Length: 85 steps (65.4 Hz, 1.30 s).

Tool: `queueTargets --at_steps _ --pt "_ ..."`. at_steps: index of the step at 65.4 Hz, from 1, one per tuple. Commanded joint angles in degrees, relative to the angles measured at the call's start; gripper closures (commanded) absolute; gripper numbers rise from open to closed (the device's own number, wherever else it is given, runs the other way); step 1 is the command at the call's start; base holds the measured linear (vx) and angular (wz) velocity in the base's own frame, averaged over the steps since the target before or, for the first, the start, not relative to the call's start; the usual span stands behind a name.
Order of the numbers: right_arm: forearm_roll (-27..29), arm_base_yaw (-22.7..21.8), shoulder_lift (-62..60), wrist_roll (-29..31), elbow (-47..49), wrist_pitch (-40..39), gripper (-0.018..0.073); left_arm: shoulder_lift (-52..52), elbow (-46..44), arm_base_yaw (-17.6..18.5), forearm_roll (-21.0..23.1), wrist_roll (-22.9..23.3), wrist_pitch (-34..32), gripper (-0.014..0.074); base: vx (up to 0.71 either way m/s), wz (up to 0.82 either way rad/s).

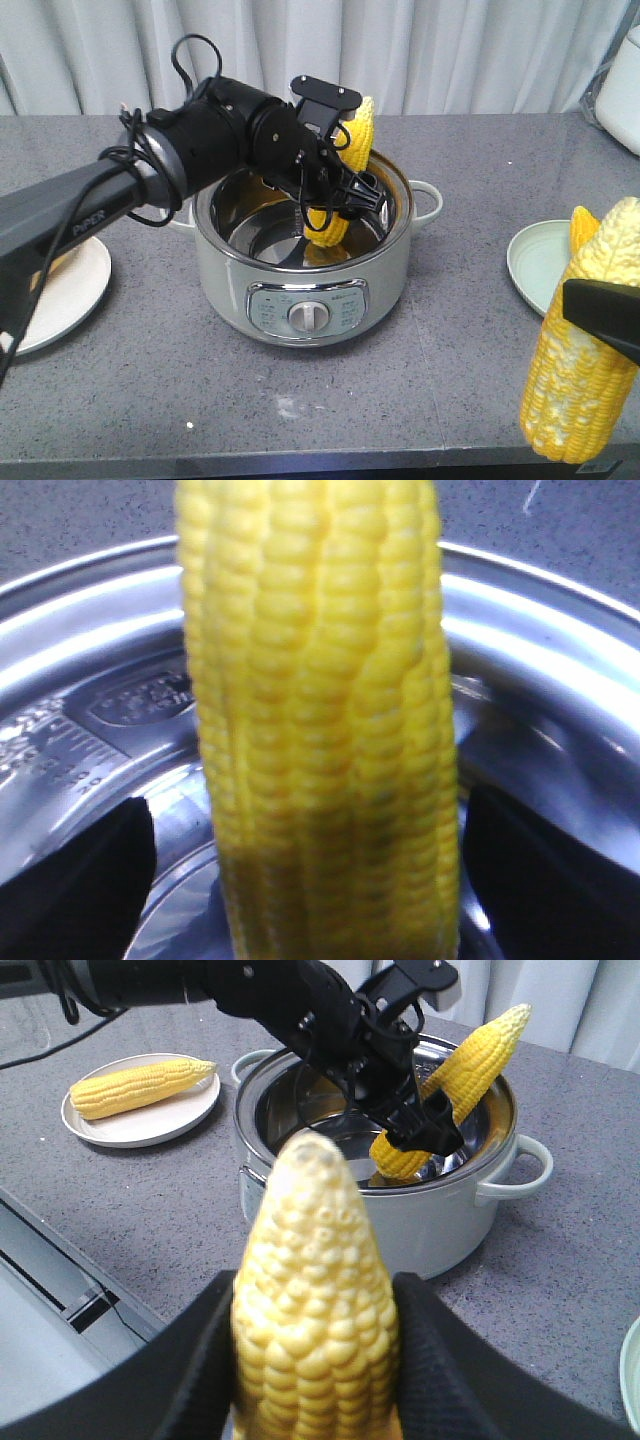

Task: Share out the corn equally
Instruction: 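Grasp the last corn cob with the left gripper and lift it out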

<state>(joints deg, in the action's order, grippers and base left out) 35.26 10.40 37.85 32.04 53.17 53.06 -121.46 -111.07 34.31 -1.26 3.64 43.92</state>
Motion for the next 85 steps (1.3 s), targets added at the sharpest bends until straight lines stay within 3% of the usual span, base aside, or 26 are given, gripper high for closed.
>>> queueTargets --at_steps 1,10,24,36,55,66,85 --pt "1.53 -0.42 0.07 0.56 1.32 -3.49 0.0305 2.22 -1.80 0.26 0.50 0.88 -5.13 0.0004 0.00 0.00" --pt "1.53 -0.42 0.07 0.56 1.32 -3.49 0.0305 1.49 -1.80 0.26 0.50 0.88 -6.04 0.0036 0.00 0.00" --pt "1.53 -0.42 0.07 0.56 1.32 -3.49 0.0305 1.41 -1.80 0.26 0.50 0.88 -5.68 0.0246 0.00 0.00" --pt "1.53 -0.42 0.07 0.56 1.32 -3.49 0.0305 2.48 -1.84 0.22 0.48 0.83 -4.26 0.0349 0.00 0.00" --pt "1.53 -0.42 0.07 0.56 1.32 -3.49 0.0305 8.29 -1.84 -0.32 0.27 0.69 0.35 0.0351 0.00 0.00" --pt "1.53 -0.42 0.07 0.56 1.32 -3.56 0.0305 12.82 -1.79 -0.32 0.27 -3.64 3.00 0.0351 0.00 0.00" --pt "1.53 -0.42 0.07 0.56 1.32 -3.51 0.0305 21.32 2.03 -2.65 0.68 -6.76 6.26 0.0351 0.00 0.00"
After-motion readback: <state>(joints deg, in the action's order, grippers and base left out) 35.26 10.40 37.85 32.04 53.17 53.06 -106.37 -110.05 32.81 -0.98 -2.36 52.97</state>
